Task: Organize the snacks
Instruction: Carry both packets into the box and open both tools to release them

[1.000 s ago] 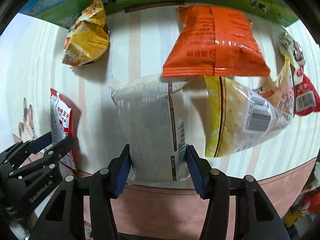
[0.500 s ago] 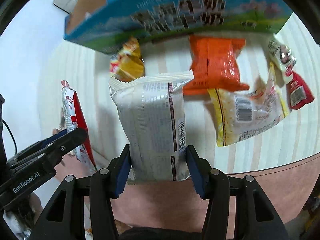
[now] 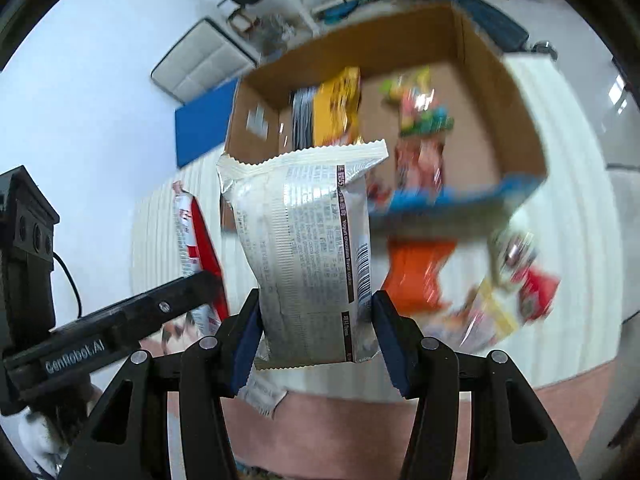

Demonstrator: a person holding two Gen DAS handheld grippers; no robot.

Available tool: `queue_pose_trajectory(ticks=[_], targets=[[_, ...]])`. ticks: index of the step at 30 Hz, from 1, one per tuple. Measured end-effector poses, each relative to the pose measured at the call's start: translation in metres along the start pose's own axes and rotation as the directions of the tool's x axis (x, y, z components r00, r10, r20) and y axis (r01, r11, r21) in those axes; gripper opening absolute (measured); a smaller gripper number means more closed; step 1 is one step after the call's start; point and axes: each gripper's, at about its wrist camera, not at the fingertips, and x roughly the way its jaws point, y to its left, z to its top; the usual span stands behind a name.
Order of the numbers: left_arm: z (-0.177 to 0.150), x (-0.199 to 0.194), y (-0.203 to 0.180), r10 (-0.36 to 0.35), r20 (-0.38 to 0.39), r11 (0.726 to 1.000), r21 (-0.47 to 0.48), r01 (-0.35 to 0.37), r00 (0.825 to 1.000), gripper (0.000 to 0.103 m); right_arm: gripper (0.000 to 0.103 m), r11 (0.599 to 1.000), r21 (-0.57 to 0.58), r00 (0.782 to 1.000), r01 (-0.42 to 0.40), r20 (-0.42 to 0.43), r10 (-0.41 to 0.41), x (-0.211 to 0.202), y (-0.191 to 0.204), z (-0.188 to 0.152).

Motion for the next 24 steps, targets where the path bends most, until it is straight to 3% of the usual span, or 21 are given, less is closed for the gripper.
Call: queue_pose_trajectory(ticks=[5, 12, 19, 24], targets=[[0.053, 0.004, -0.006, 0.036, 0.009, 0.999, -0.013, -0.036, 0.999, 0.043, 0.057, 0.998, 0.003, 0.997, 0.063, 0.038, -0.063, -0.005, -0.002, 0.056], [0.110, 0.046, 0.004, 0.118, -0.064, 0.991, -0.049, -0.121, 0.991, 0.043, 0.057, 0.987, 0.039, 0.988, 0.156, -0.007, -0.156, 0.019, -0.030, 0.113], [0.123, 0.098, 0.021, 0.185, -0.180, 0.978, -0.062, -0.199, 0.966, 0.043, 0.057, 0.967, 0.044, 0.966, 0.249, -0.087, -0.245, 0.055, -0.054, 0.139], [0.117, 0.122, 0.034, 0.186, -0.246, 0.974, -0.081, -0.211, 0.951, 0.044, 0.057, 0.958, 0.042, 0.954, 0.283, -0.116, -0.277, 0.076, -0.062, 0.143]])
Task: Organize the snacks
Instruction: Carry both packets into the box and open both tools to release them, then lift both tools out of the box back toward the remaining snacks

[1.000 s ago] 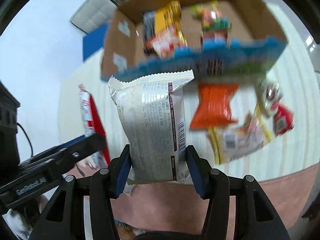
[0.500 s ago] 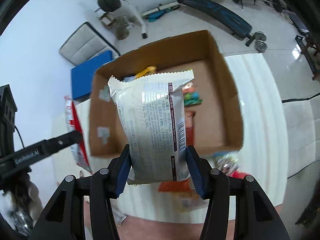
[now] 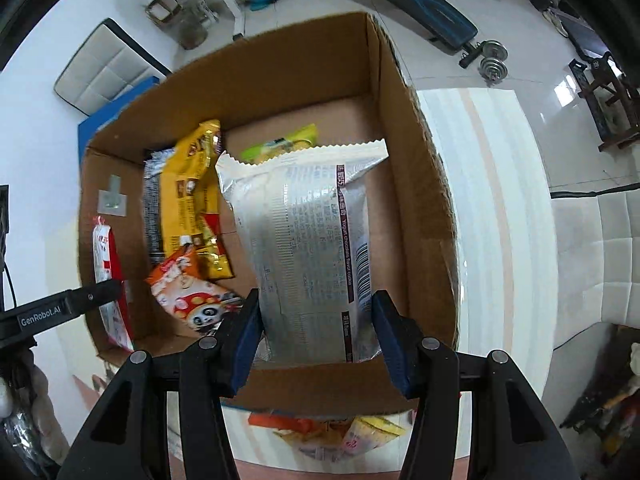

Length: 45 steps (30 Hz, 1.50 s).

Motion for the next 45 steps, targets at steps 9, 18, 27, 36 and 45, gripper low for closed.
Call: queue_pose_trajectory(ticks=[9, 18, 27, 36, 45], targets=[[0.004, 0.018, 0.008, 0.019, -0.059, 0.999, -0.036, -0.021, 0.998, 0.046, 0.059, 0.999, -0.008, 0.998, 0.044, -0.051, -0.045, 0.027, -0.002, 0.006], [0.003, 0.005, 0.006, 0.016, 0.001, 1.000, -0.014, -0.016, 1.000, 0.083, 0.091, 0.997, -0.040, 0.997, 0.071, -0.039, -0.072, 0.020, 0.008, 0.006], [-0.026, -0.035, -0.010, 0.021, 0.183, 0.996, 0.078, -0.035, 0.983, 0.083, 0.093, 0.988, -0.110, 0.993, 0.111, 0.045, -0.106, -0.010, 0.032, -0.009], [-0.077, -0.074, -0.014, -0.014, 0.309, 0.994, 0.106, -0.020, 0.951, 0.083, 0.093, 0.992, -0.109, 0.985, 0.069, 0.163, -0.051, -0.060, 0.048, -0.046], [-0.143, -0.074, 0.000, -0.015, 0.335, 0.999, 0.054, -0.003, 0.942, 0.083, 0.093, 0.997, -0.009, 0.984, -0.082, 0.156, 0.082, -0.069, 0.041, -0.108]])
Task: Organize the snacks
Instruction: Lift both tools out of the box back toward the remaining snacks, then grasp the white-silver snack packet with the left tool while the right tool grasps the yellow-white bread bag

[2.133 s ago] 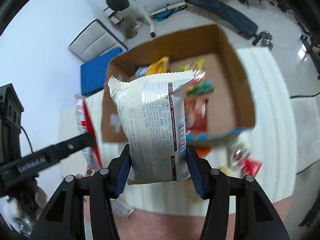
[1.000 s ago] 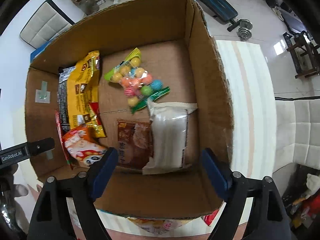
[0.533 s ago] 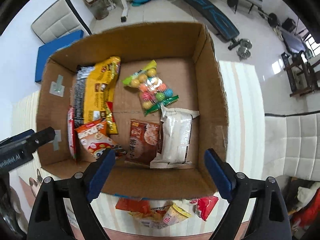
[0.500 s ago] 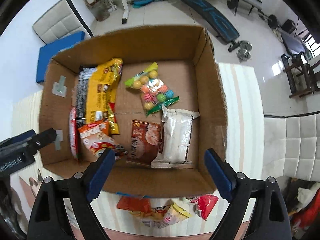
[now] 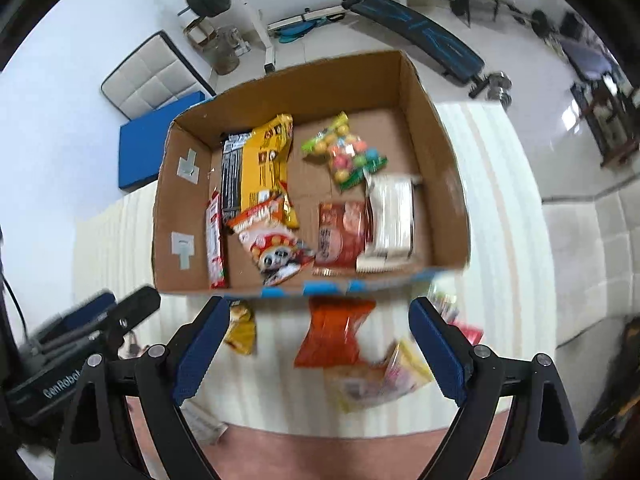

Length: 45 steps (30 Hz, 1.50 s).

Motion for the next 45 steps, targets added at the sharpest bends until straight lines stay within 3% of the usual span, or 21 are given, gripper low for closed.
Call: queue_pose_trajectory(ticks=[4, 6, 9, 14, 16, 19, 20, 21, 22, 26, 29, 33, 37, 42, 45], targets=[[-0.044, 0.023, 0.015, -0.027, -0.051, 0.995, -0.099, 0.022, 0.998, 0.083, 0.093, 0.983, 0.177, 0.997, -0.053, -0.040, 0.061, 0.019, -0.033, -0.039], [-0.060, 0.041, 0.019, -0.029, -0.098, 0.992, -0.128, 0.017, 0.995, 0.083, 0.093, 0.955, 0.288, 0.991, -0.075, -0.086, 0.104, 0.039, -0.056, -0.062], [-0.082, 0.071, 0.027, -0.028, -0.160, 0.984, -0.178, -0.001, 0.987, 0.083, 0.093, 0.906, 0.417, 0.981, -0.070, -0.138, 0.139, 0.073, -0.087, -0.094], [-0.106, 0.104, 0.039, -0.027, -0.225, 0.973, -0.231, -0.026, 0.974, 0.083, 0.093, 0.785, 0.611, 0.956, -0.103, -0.156, 0.247, 0.124, -0.124, -0.130], [-0.113, 0.112, 0.044, -0.028, -0.242, 0.968, -0.250, -0.034, 0.970, 0.083, 0.083, 0.743, 0.659, 0.948, -0.114, -0.152, 0.280, 0.139, -0.129, -0.139], [-0.121, 0.115, 0.053, -0.030, -0.249, 0.960, -0.277, -0.041, 0.968, 0.083, 0.077, 0.726, 0.676, 0.946, -0.124, -0.140, 0.293, 0.155, -0.127, -0.145], [-0.122, 0.115, 0.057, -0.032, -0.250, 0.957, -0.287, -0.042, 0.968, 0.083, 0.073, 0.745, 0.658, 0.949, -0.112, -0.150, 0.275, 0.156, -0.122, -0.145], [-0.125, 0.113, 0.061, -0.036, -0.250, 0.954, -0.297, -0.041, 0.967, 0.083, 0.059, 0.773, 0.628, 0.955, -0.091, -0.165, 0.247, 0.155, -0.116, -0.143], [-0.129, 0.110, 0.067, -0.036, -0.249, 0.950, -0.309, -0.044, 0.968, 0.083, 0.058, 0.819, 0.570, 0.959, -0.065, -0.190, 0.209, 0.153, -0.106, -0.139], [-0.147, 0.097, 0.092, -0.025, -0.243, 0.933, -0.354, -0.065, 0.970, 0.083, 0.054, 0.933, 0.361, 0.953, 0.017, -0.288, 0.094, 0.152, -0.070, -0.136], [-0.165, 0.090, 0.112, -0.034, -0.252, 0.914, -0.399, -0.071, 0.967, 0.083, 0.054, 0.984, 0.164, 0.938, 0.066, -0.347, -0.005, 0.156, -0.038, -0.145], [-0.192, 0.089, 0.141, -0.060, -0.283, 0.875, -0.477, -0.086, 0.957, 0.083, 0.054, 0.994, -0.073, 0.900, 0.082, -0.422, -0.105, 0.169, 0.010, -0.169], [-0.217, 0.096, 0.172, -0.087, -0.326, 0.822, -0.557, -0.117, 0.941, 0.083, 0.054, 0.973, -0.206, 0.893, 0.101, -0.412, -0.180, 0.179, 0.046, -0.188], [-0.234, 0.117, 0.200, -0.178, -0.343, 0.746, -0.658, -0.100, 0.922, 0.083, 0.055, 0.966, -0.236, 0.891, 0.107, -0.408, -0.198, 0.191, 0.080, -0.200], [-0.235, 0.133, 0.210, -0.239, -0.355, 0.716, -0.693, -0.083, 0.904, 0.083, 0.057, 0.969, -0.222, 0.889, 0.104, -0.417, -0.191, 0.197, 0.086, -0.195]])
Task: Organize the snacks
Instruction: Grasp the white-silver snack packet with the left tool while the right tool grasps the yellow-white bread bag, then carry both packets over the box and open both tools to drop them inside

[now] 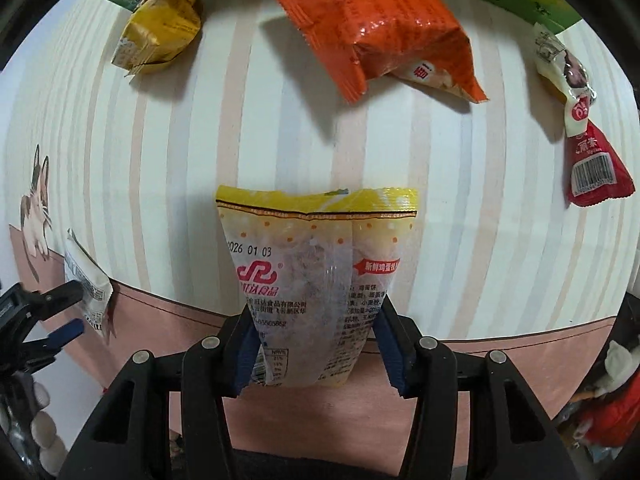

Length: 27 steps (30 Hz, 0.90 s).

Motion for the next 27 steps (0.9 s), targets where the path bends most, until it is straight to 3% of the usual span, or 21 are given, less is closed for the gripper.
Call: queue_pose_trajectory(ticks=[1, 6, 7, 9, 12, 15, 18, 20, 23, 27], targets=[[0.003, 0.004, 0.003, -0.026, -0.016, 0.999, -0.019, 0.026, 1.000, 0.083, 0.058, 1.000, 0.018, 1.000, -0.019, -0.004, 0.019, 0.001, 0.001, 0.001], [0.019, 0.004, 0.004, -0.011, 0.002, 0.999, -0.040, 0.011, 1.000, 0.083, 0.058, 0.998, 0.051, 0.999, -0.042, -0.016, 0.043, 0.007, -0.011, 0.007], [0.021, 0.001, 0.000, -0.003, 0.023, 1.000, -0.026, 0.004, 1.000, 0.082, 0.058, 0.997, 0.060, 0.999, -0.050, -0.017, 0.051, 0.008, -0.013, 0.005], [0.021, -0.002, -0.012, 0.035, 0.058, 0.999, 0.019, -0.036, 0.998, 0.069, 0.058, 0.996, 0.058, 0.998, -0.061, -0.009, 0.061, 0.008, -0.013, 0.004], [0.015, -0.005, -0.037, 0.080, 0.105, 0.985, 0.141, -0.094, 0.991, 0.069, 0.054, 0.999, 0.035, 0.999, -0.039, -0.012, 0.040, 0.003, -0.027, 0.008], [-0.002, -0.003, -0.070, 0.147, 0.179, 0.931, 0.307, -0.198, 0.973, 0.069, 0.051, 1.000, -0.009, 1.000, 0.000, -0.006, 0.000, 0.003, -0.032, -0.006], [-0.027, 0.006, -0.106, 0.195, 0.236, 0.831, 0.477, -0.288, 0.952, 0.069, 0.051, 0.998, -0.048, 0.999, 0.048, 0.000, -0.048, 0.001, -0.037, -0.014], [-0.039, 0.014, -0.120, 0.209, 0.242, 0.785, 0.537, -0.310, 0.947, 0.069, 0.051, 0.997, -0.056, 0.998, 0.058, -0.010, -0.059, 0.002, -0.042, -0.020], [-0.052, 0.027, -0.135, 0.228, 0.237, 0.750, 0.576, -0.326, 0.944, 0.069, 0.054, 0.998, -0.030, 0.999, 0.046, -0.016, -0.047, 0.000, -0.050, -0.022], [-0.063, 0.037, -0.149, 0.237, 0.238, 0.735, 0.590, -0.334, 0.942, 0.070, 0.055, 1.000, 0.019, 0.999, 0.022, -0.026, -0.022, -0.004, -0.065, -0.025]])
